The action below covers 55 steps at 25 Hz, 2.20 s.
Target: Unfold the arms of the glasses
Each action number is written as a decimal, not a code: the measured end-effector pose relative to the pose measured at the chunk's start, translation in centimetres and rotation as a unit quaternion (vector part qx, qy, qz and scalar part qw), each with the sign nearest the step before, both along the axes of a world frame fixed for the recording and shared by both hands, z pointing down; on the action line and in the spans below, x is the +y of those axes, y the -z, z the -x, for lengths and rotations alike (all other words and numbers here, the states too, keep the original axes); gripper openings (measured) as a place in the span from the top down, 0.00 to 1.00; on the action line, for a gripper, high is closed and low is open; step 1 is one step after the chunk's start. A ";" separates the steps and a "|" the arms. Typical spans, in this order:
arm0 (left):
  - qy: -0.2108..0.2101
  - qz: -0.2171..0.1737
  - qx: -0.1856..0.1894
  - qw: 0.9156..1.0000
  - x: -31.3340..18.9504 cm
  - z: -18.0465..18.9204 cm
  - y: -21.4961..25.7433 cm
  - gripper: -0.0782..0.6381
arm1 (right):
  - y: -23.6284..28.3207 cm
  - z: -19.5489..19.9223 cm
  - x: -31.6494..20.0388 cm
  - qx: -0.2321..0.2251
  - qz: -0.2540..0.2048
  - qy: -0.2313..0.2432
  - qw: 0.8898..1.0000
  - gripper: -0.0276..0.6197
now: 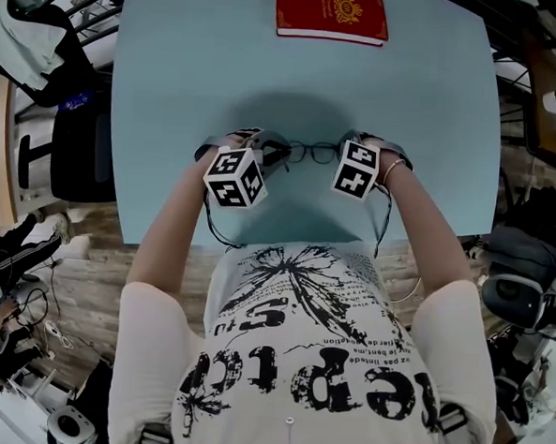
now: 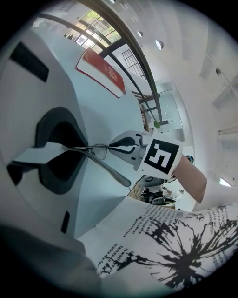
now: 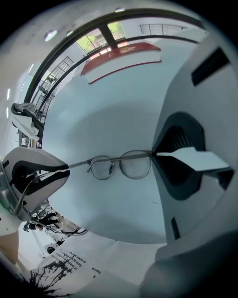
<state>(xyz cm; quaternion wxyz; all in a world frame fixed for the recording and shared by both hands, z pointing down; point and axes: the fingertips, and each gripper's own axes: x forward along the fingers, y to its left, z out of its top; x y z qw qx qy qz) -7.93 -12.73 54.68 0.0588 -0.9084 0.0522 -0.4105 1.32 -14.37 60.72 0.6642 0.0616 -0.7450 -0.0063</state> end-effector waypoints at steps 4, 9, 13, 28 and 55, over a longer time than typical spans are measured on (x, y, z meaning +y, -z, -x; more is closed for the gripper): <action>0.000 0.002 0.005 1.000 -0.2 -0.1 -0.1 0.85 | 0.8 0.0 -0.2 -0.010 -0.008 -0.011 1.000 0.84; -0.009 0.003 0.006 1.000 -0.1 -0.4 -0.1 0.85 | 2.8 0.5 -0.5 -0.023 -0.008 -0.005 1.000 0.72; -0.008 0.002 0.012 1.000 -0.4 -0.5 0.0 0.85 | 3.2 1.4 -1.7 0.006 -0.036 0.010 0.999 0.71; 0.019 -0.001 0.030 0.999 -1.0 0.7 0.6 0.85 | 3.8 8.6 -1.5 -0.076 -0.021 0.063 0.995 0.76; 0.055 0.018 0.016 0.998 -2.4 1.8 -0.2 0.85 | 5.4 8.0 -1.4 -0.112 -0.022 0.090 0.989 0.93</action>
